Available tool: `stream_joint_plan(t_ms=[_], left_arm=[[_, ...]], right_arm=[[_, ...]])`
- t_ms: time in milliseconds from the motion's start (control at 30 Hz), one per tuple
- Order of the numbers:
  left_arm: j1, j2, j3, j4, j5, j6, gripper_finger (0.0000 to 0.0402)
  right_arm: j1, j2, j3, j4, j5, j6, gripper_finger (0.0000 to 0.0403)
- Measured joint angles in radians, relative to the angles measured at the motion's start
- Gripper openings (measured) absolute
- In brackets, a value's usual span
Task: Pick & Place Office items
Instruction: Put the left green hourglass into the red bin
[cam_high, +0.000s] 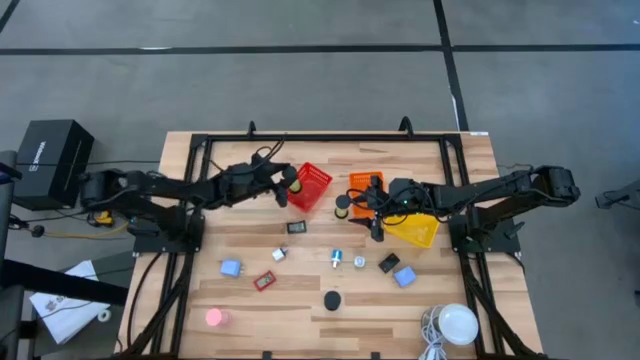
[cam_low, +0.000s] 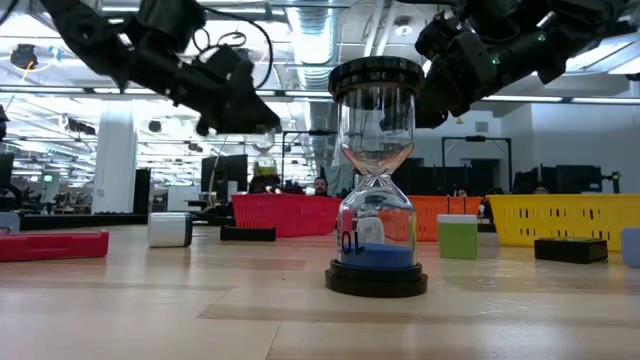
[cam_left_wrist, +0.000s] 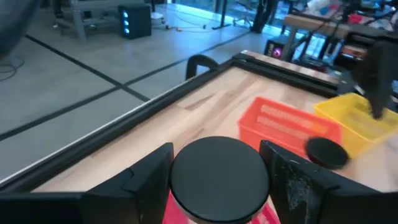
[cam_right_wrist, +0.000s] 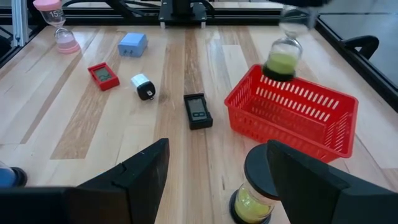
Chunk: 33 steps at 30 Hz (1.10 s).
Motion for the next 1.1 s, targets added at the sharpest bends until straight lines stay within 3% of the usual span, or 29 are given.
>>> stream_joint_plan(t_ms=[333, 533, 767, 1100], left_arm=[[0.054, 0.212, 0.144, 0.01, 0.075, 0.08, 0.0232], [0.054, 0.301, 0.203, 0.012, 0.008, 0.08, 0.0209], [0.054, 0.353, 0.206, 0.013, -0.011, 0.077, 0.0241], [0.054, 0.351, 0.205, 0.018, -0.015, 0.077, 0.0218]], right_arm=[[0.0, 0.0, 0.0, 0.0, 0.0, 0.0, 0.026], [0.0, 0.0, 0.0, -0.003, 0.0, 0.0, 0.026], [0.0, 0.0, 0.0, -0.003, -0.003, 0.0, 0.026], [0.0, 0.0, 0.0, -0.004, -0.003, 0.0, 0.026]])
